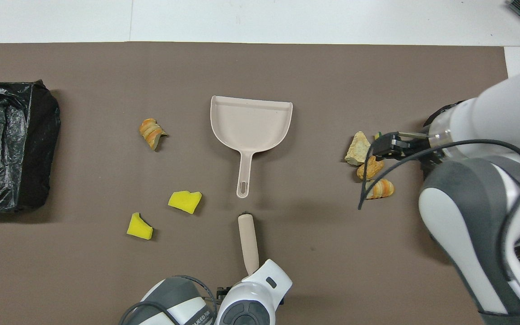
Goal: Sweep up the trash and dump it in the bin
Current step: 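Grasp the dustpan handle with the right gripper while the left gripper grasps the brush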
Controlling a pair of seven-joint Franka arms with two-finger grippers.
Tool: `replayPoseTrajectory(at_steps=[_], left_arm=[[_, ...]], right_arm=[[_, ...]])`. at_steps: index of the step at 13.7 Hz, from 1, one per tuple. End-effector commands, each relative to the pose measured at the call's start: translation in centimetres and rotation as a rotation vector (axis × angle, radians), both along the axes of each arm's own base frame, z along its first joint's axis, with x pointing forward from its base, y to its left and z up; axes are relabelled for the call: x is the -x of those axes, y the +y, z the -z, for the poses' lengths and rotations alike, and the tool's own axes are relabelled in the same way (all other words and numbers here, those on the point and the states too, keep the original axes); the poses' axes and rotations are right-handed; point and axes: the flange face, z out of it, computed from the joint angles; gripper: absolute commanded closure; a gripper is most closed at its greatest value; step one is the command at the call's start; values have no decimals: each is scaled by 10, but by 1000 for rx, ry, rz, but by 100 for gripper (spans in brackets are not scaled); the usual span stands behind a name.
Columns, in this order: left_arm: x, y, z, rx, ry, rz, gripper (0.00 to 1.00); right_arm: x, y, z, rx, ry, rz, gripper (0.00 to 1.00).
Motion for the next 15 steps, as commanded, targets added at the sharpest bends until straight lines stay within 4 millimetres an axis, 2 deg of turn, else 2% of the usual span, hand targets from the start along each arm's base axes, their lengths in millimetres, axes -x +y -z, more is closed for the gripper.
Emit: replayPoseTrajectory(at_steps=[1,3,5,6,7,8,9,10,12,13,15], left_arm=[[15,-1,9,15,1,-2,0],[17,-1,8,11,4,-6,0],[18,1,8,10,6,-10,1],[18,1,9,7,8,-8,12],[18,1,10,6,9,-10,30],[17,1,10,9,7,-6,49],[17,0,10,12,5,2,70],[16,-1,9,10,7,2,85],[17,1,10,4,12,14,100],[16,1,10,4,12,29,100],[10,7,9,-26,34,22,100]], right_arm=[[-42,68,28,-36,31,102,0],[-59,104,37,-48,13,125,0],[-58,156,56,-72,-41,91,0],[-55,181,73,-72,-45,99,0],[-51,203,92,-71,-41,114,0],[-41,234,111,-70,-41,114,0],[-33,257,123,-71,-46,122,0],[-26,269,129,-74,-45,118,0],[-24,272,132,-78,-54,102,0],[-23,270,139,-67,-47,101,0],[-23,283,152,-95,-75,91,0]])
